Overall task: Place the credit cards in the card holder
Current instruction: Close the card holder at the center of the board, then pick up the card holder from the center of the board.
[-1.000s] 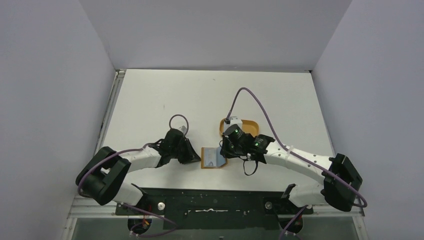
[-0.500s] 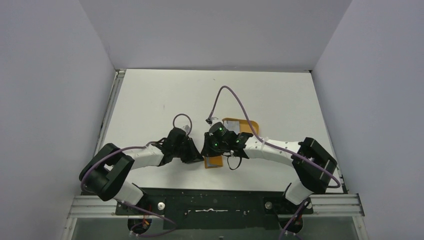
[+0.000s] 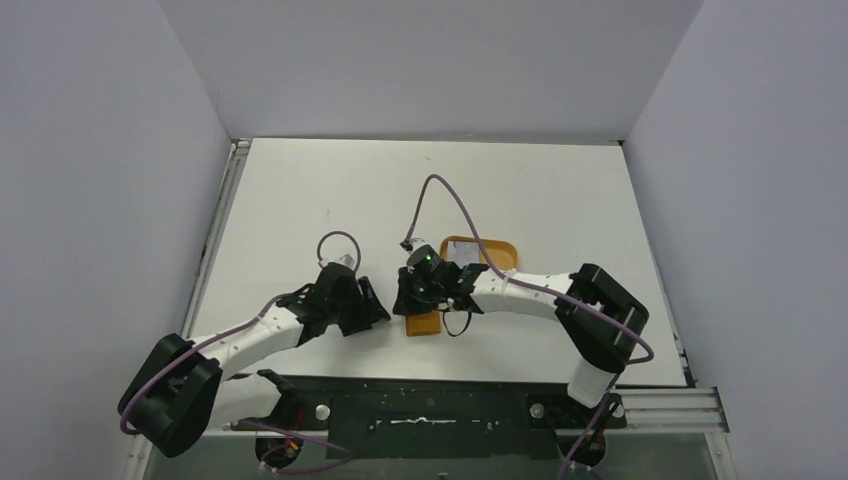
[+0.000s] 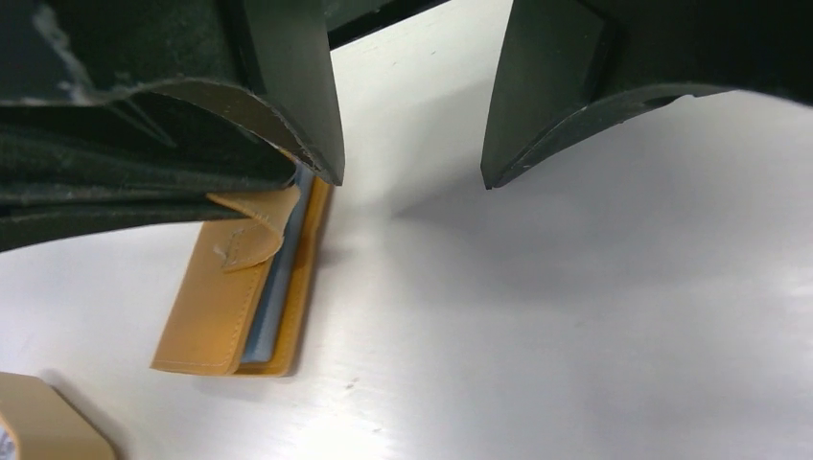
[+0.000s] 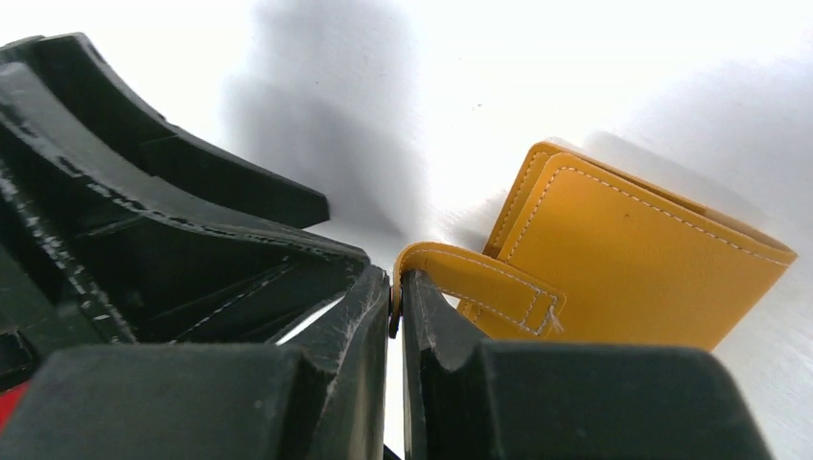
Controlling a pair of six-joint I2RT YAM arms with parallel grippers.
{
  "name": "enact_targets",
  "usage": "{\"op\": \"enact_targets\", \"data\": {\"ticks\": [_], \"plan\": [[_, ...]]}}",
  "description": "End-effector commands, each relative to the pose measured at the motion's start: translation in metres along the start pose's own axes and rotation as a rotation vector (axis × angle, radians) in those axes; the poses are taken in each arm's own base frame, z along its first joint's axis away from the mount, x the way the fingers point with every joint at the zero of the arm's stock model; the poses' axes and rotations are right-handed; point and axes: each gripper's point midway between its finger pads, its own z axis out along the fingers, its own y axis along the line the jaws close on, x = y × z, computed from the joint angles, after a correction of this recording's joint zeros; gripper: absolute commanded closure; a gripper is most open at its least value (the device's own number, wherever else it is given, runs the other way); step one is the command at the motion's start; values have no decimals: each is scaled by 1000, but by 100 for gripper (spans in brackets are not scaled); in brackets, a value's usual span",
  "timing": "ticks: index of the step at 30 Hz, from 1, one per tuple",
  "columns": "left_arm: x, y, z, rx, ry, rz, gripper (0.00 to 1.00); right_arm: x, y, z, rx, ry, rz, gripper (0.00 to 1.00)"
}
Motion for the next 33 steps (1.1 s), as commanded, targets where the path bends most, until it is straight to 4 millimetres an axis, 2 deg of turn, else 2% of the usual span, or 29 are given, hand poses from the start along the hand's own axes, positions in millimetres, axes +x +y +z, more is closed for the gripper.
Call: {"op": "enact_targets", "data": {"ticks": [1, 4, 6, 10, 12, 15, 17, 20, 22, 24, 26, 29, 33], "plan": [[11, 54, -15, -202, -9, 1, 45, -19, 33, 4, -103, -38, -23, 95], [6, 57, -22, -206, -52, -13, 44, -19, 40, 3, -118, -37, -48, 61], [1, 56, -28, -198, -84, -21, 43, -21, 45, -2, -123, -43, -62, 44], [-5, 55, -38, -189, -128, -26, 39, -32, 54, -26, -128, -76, -85, 21], [-8, 54, -43, -184, -146, -25, 38, -36, 56, -41, -123, -92, -104, 17], [-13, 51, -49, -176, -171, -23, 36, -42, 51, -70, -90, -129, -132, 16], [-17, 47, -54, -162, -190, -16, 33, -44, 40, -89, -36, -166, -150, 17], [-24, 36, -59, -112, -219, 11, 25, -44, 3, -109, 111, -197, -162, 21], [-30, 27, -62, -78, -241, 26, 19, -39, -23, -112, 189, -195, -141, 30], [-35, 16, -64, -42, -254, 41, 15, -31, -41, -107, 222, -174, -109, 46], [-37, 6, -63, -7, -250, 56, 14, -23, -47, -95, 211, -150, -102, 62], [-40, -6, -59, 24, -230, 70, 14, -18, -34, -73, 159, -117, -102, 73], [-41, -18, -50, 40, -197, 73, 14, -12, -16, -44, 131, -68, -125, 77]]}}
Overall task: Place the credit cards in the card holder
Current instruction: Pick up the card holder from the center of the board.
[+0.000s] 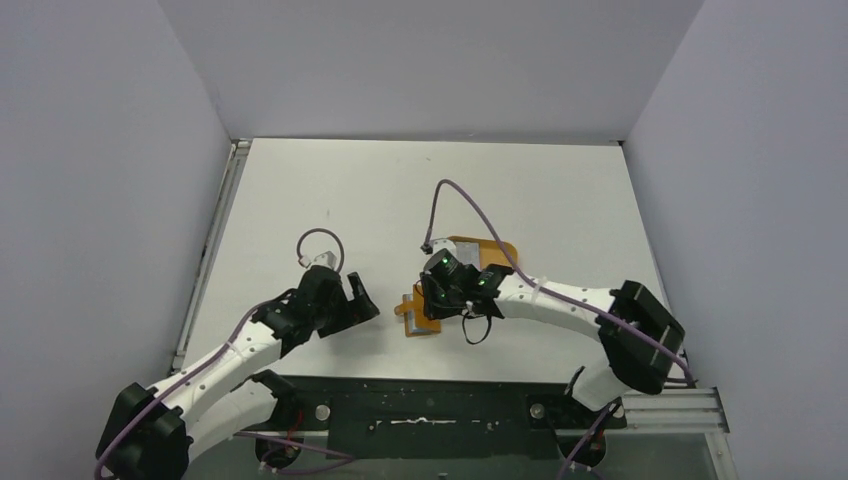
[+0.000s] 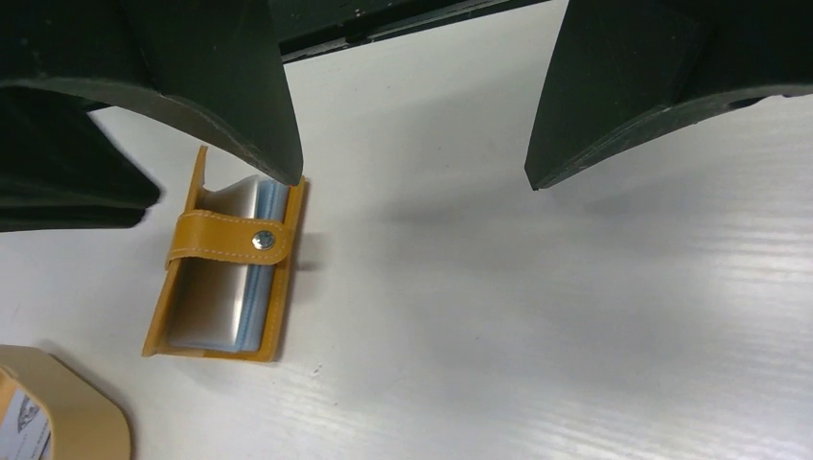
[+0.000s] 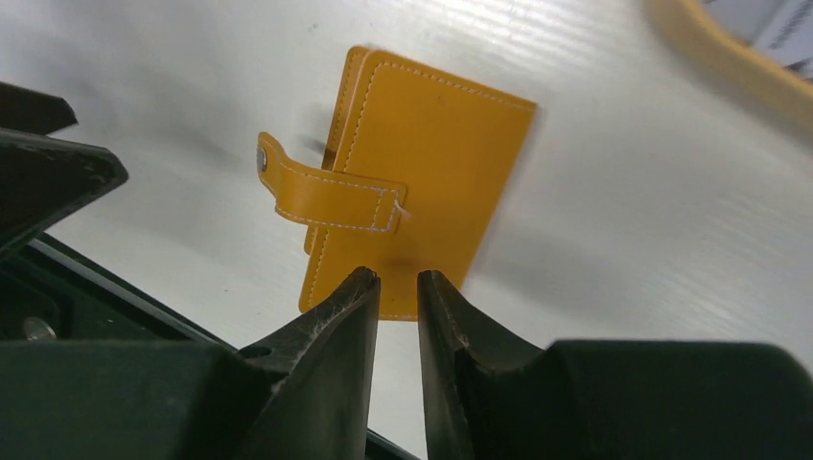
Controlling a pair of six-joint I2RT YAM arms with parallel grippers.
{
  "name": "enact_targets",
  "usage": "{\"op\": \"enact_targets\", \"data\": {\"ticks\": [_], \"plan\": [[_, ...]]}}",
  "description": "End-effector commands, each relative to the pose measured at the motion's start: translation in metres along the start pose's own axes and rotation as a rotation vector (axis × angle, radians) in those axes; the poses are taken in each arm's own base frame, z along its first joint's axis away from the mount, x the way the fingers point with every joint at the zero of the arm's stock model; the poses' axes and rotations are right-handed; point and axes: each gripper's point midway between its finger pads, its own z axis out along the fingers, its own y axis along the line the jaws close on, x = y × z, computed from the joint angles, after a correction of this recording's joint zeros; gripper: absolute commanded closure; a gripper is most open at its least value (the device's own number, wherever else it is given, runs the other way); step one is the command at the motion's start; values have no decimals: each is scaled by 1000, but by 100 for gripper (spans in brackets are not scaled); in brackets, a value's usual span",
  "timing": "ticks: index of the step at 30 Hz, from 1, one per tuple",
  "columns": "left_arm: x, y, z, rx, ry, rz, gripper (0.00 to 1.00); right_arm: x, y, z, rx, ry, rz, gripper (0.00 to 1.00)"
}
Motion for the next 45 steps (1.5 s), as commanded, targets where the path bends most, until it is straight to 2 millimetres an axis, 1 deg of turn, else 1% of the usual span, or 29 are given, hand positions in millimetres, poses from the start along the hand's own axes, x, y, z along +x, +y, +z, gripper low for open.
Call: {"op": "enact_targets", "data": {"ticks": [1, 5, 9, 13, 17, 21, 28, 31, 38, 42, 45], "plan": [[-22, -45, -1, 131, -20, 21, 14, -11, 37, 19, -80, -15, -25, 77], [-24, -54, 3, 142, -6, 26, 14, -2, 42, 37, -77, 26, -30, 78], [-27, -62, 8, 159, -4, 33, 14, 7, 43, 46, -67, 53, -41, 78], [-26, -71, 17, 167, 18, 41, 14, 9, 39, 48, -54, 58, -48, 77], [-20, -78, 34, 148, 61, 59, 14, 13, 35, 50, -47, 64, -54, 77], [-16, -86, 47, 134, 101, 73, 18, 16, 34, 50, -46, 68, -58, 78], [-2, -91, 64, 106, 170, 101, 25, 13, 35, 47, -57, 53, -72, 78], [5, -89, 70, 90, 197, 112, 34, 13, 35, 47, -65, 48, -73, 79], [16, -70, 81, 16, 221, 121, 57, 9, 38, 37, -93, 14, -69, 78], [19, -60, 83, -23, 225, 119, 66, 2, 36, 24, -99, -17, -52, 76], [21, -53, 83, -45, 224, 116, 75, -5, 28, 10, -99, -54, -14, 71]]}}
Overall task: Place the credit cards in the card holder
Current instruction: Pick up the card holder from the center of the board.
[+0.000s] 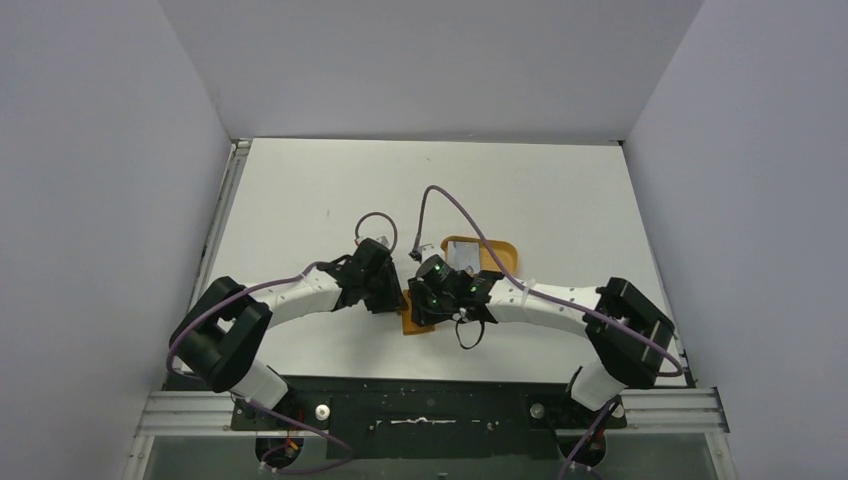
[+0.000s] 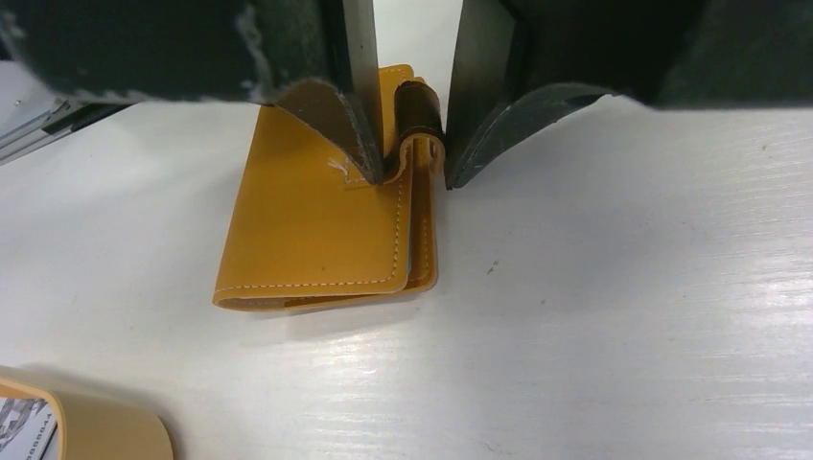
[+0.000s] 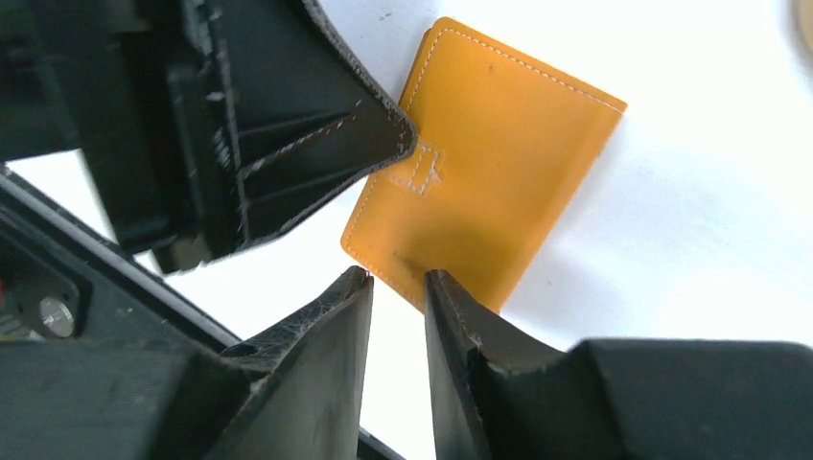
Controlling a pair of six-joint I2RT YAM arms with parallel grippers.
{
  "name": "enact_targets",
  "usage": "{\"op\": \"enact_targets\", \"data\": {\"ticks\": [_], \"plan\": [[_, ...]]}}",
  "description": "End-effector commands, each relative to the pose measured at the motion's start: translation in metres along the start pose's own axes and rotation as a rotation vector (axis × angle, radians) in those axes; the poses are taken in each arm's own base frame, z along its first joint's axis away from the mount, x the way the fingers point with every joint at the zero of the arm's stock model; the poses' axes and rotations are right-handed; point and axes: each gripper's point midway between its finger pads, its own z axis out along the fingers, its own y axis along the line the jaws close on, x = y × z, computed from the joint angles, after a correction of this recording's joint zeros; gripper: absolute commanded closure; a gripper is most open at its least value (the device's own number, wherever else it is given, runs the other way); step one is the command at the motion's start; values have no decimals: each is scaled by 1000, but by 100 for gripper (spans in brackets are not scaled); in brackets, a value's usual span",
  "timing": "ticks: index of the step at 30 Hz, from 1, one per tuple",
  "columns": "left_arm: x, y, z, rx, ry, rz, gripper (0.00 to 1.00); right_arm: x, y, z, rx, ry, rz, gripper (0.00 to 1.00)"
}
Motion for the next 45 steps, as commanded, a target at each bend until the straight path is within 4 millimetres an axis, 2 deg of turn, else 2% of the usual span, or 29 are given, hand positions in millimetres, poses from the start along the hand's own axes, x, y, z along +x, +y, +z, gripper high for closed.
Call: {"op": "enact_targets", "data": {"ticks": [1, 3, 7, 11, 15, 20, 26, 31, 37, 43, 45], "plan": [[4, 19, 5, -72, -2, 5, 77, -29, -1, -31, -38, -133, 55, 69], [5, 22, 6, -82, -2, 5, 81, -33, -11, -39, -41, -158, 101, 64], [8, 27, 9, -96, 1, 1, 86, -31, -31, -36, -70, -154, 214, 52], [12, 33, 13, -112, 12, -4, 92, -26, -29, -24, -143, -140, 289, 38], [15, 39, 15, -131, 17, -12, 100, -26, -21, -10, -212, -137, 350, 35], [18, 48, 16, -155, 17, -32, 100, -20, -23, 2, -241, -132, 441, 35], [23, 56, 18, -169, 23, -58, 100, -13, -30, 9, -235, -147, 518, 38], [26, 61, 21, -179, 28, -74, 100, -5, -33, 15, -247, -144, 562, 48], [29, 67, 23, -192, 34, -92, 100, 2, -29, 19, -287, -128, 592, 54], [32, 71, 27, -192, 36, -106, 100, 4, -25, 25, -319, -111, 600, 70], [33, 71, 28, -187, 41, -111, 100, 1, -22, 25, -333, -116, 593, 79]]}}
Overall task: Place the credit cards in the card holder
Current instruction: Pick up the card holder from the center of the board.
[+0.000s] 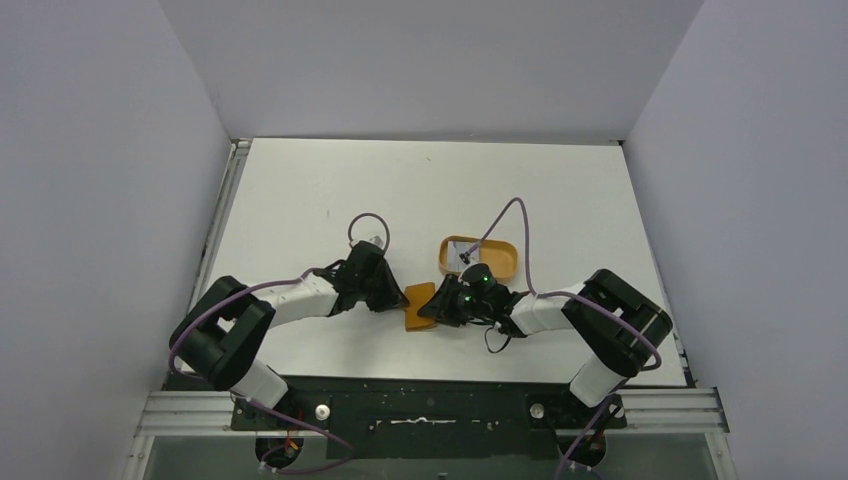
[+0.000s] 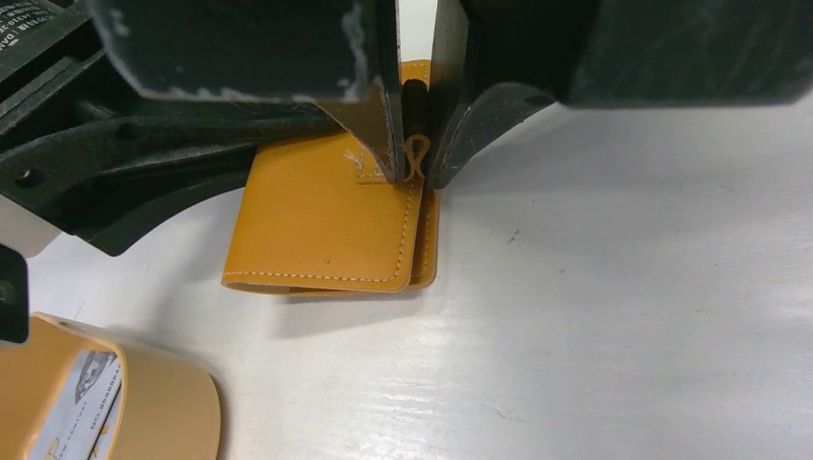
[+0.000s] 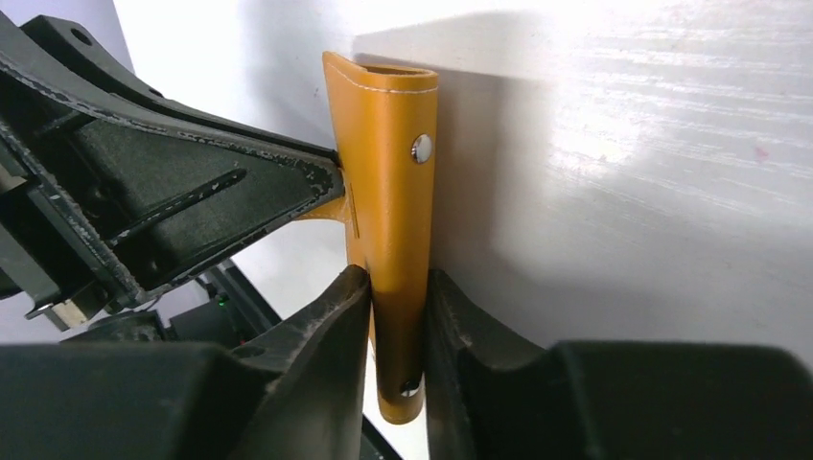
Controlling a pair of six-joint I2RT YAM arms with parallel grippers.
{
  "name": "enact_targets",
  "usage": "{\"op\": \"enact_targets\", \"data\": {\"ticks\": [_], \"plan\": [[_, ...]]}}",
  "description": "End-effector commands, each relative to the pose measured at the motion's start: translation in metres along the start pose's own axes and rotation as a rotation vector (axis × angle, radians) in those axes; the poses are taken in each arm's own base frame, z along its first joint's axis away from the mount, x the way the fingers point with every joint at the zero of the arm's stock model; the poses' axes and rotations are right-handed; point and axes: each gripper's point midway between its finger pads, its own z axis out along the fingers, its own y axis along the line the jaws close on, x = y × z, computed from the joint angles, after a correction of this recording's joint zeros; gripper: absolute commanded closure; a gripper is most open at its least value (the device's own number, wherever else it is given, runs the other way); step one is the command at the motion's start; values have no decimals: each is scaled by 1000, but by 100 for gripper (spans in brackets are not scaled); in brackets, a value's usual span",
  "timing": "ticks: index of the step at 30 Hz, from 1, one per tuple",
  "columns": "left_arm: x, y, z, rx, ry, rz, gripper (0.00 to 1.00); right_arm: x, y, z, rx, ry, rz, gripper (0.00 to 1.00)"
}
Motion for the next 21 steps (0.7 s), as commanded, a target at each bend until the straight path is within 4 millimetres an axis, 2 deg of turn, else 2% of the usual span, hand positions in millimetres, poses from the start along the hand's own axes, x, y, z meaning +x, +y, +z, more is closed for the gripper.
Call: {"op": "enact_targets", "data": {"ticks": [1, 4, 6, 7, 8, 9, 11, 13, 17, 18, 19, 21], "plan": [[30, 81, 10, -275, 62, -1, 100, 1, 5, 4, -38, 2, -19, 85], [28, 76, 5, -256, 58, -16, 100, -4, 14, -4, -37, -20, -78, 99], [21, 67, -6, -233, 42, -32, 100, -11, 25, -17, -21, -41, -148, 100], [15, 59, -14, -214, 28, -38, 95, -15, 32, -26, -4, -52, -193, 100], [8, 51, -26, -198, 8, -42, 84, -23, 48, -37, -2, -73, -247, 100], [-1, 43, -38, -186, -23, -40, 71, -27, 54, -48, 24, -86, -298, 100], [-22, 24, -77, -157, -113, -20, 48, -40, 71, -77, 55, -125, -398, 100], [-44, 7, -116, -132, -216, 5, 34, -55, 81, -105, 113, -167, -507, 100], [-86, -15, -197, -106, -463, 16, 18, -85, 99, -157, 274, -271, -780, 100], [-94, -18, -214, -92, -524, 7, 7, -93, 105, -168, 329, -305, -862, 100], [-102, -21, -230, -71, -584, -1, 3, -100, 111, -179, 396, -346, -960, 100], [-116, -33, -259, -1, -689, -20, 3, -117, 130, -202, 521, -468, -1138, 100]]}}
